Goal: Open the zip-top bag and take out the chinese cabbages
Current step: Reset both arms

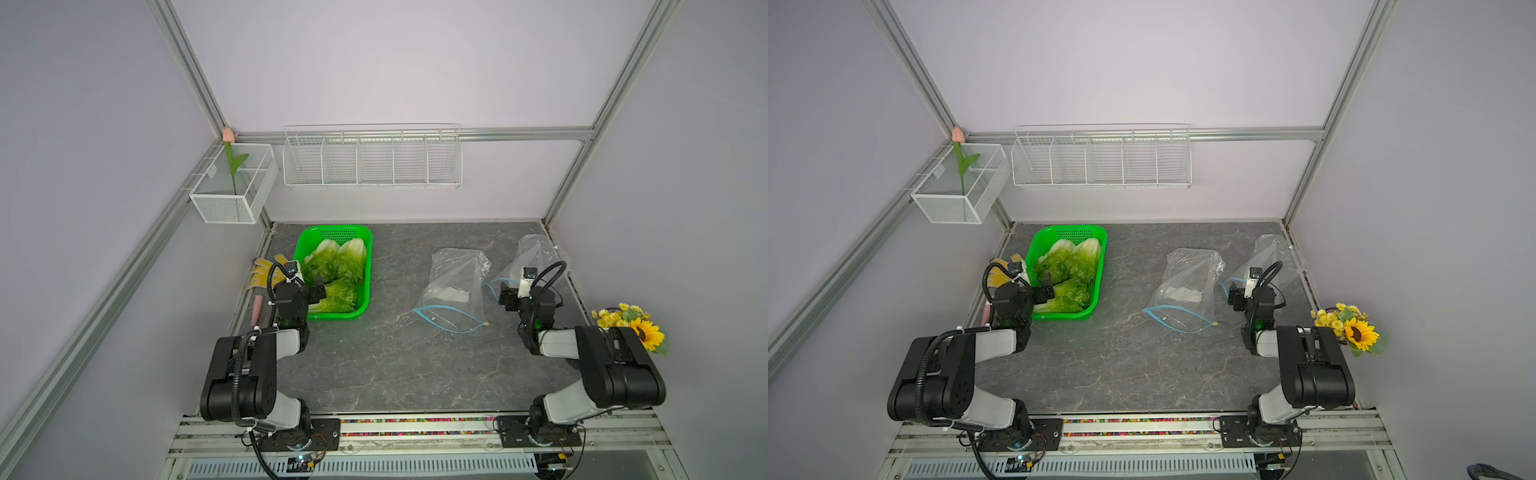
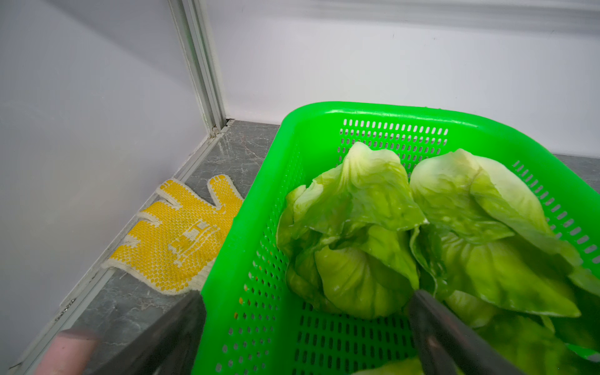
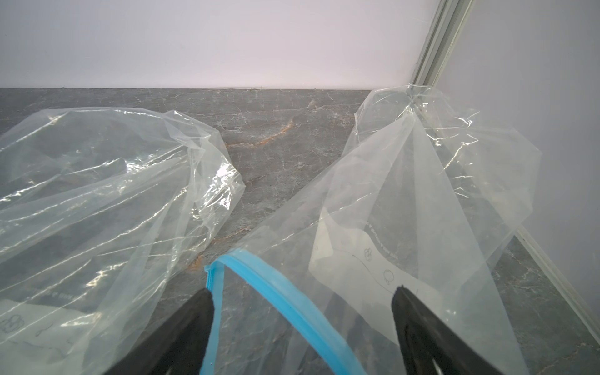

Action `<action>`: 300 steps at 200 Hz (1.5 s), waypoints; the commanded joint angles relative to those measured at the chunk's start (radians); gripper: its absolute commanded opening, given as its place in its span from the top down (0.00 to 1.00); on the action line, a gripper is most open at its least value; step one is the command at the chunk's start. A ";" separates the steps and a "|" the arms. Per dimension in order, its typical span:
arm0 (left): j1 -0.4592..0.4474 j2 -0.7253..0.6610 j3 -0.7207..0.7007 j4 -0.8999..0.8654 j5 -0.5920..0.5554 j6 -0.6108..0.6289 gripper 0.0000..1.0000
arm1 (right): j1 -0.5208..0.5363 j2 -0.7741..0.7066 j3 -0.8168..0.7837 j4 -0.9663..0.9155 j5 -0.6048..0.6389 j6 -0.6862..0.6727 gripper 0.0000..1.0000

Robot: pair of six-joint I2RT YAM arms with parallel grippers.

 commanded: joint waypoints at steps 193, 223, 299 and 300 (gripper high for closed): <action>0.002 0.004 -0.035 0.016 0.006 -0.013 0.01 | -0.003 0.006 -0.064 0.140 0.024 0.001 0.11; 0.002 0.016 0.008 -0.050 0.016 -0.011 0.01 | 0.009 0.005 -0.011 0.039 0.048 -0.003 0.11; 0.002 0.015 0.009 -0.051 0.016 -0.012 0.01 | 0.023 0.008 -0.004 0.028 0.076 -0.012 0.12; 0.002 0.015 0.009 -0.050 0.016 -0.011 0.01 | 0.022 0.009 -0.004 0.028 0.077 -0.013 0.11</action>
